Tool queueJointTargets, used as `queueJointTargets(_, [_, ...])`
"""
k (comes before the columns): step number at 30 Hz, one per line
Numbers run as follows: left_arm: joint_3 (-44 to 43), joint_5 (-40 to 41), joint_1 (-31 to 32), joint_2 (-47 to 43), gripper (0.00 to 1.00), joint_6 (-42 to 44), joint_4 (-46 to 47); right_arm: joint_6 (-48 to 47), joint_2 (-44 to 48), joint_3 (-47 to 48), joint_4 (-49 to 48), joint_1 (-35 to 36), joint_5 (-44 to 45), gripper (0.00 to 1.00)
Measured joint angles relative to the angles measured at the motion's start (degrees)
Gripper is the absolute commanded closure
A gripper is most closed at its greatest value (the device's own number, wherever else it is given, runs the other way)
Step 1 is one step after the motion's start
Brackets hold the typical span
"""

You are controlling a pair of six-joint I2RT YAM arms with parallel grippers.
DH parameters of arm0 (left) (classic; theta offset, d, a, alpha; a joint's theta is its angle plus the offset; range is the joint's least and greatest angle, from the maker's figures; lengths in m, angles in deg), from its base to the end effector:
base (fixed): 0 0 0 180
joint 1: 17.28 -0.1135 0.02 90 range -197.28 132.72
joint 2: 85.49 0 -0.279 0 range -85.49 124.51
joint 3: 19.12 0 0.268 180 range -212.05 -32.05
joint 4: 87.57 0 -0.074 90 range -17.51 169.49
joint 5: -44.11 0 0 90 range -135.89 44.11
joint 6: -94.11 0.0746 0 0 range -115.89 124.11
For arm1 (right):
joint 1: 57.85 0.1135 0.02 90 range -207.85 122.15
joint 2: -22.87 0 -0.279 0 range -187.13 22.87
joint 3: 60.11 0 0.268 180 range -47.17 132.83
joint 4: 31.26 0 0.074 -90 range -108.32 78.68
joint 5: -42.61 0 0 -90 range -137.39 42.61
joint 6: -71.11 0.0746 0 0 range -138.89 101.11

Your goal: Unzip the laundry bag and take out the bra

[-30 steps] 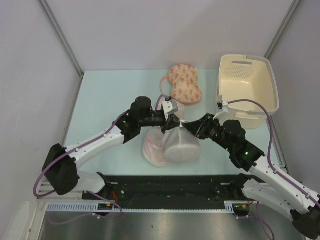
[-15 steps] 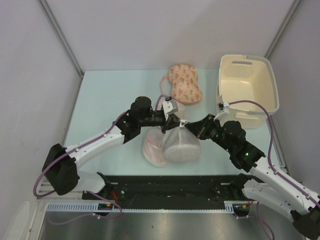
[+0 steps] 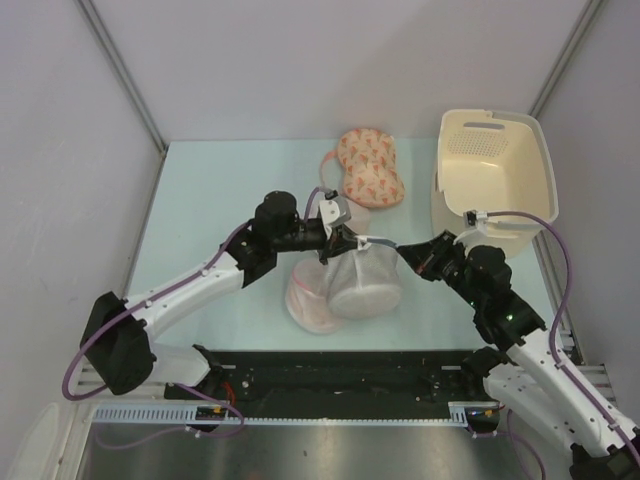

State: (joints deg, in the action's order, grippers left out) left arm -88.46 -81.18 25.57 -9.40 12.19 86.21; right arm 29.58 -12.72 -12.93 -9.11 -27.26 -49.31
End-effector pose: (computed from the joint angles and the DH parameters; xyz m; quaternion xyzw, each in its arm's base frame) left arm 0.2277 -0.2700 0.3225 0.4910 0.5920 -0.4036 0.4954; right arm 0.1724 0.1048 0.3025 0.1089 0.7614 0.4166 0.4846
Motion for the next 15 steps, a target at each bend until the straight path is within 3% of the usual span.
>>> queueJointTargets(8, [1.7,-2.0,-1.5,-2.1,1.00,-1.8,2.0,0.0,0.4,-3.3,-1.0,-4.0,-4.4,1.00])
queueJointTargets(15, [4.2,-5.2,-2.9,-3.1,1.00,-4.9,3.9,1.1,-6.5,-10.8,-8.1,-4.3,-7.4,1.00])
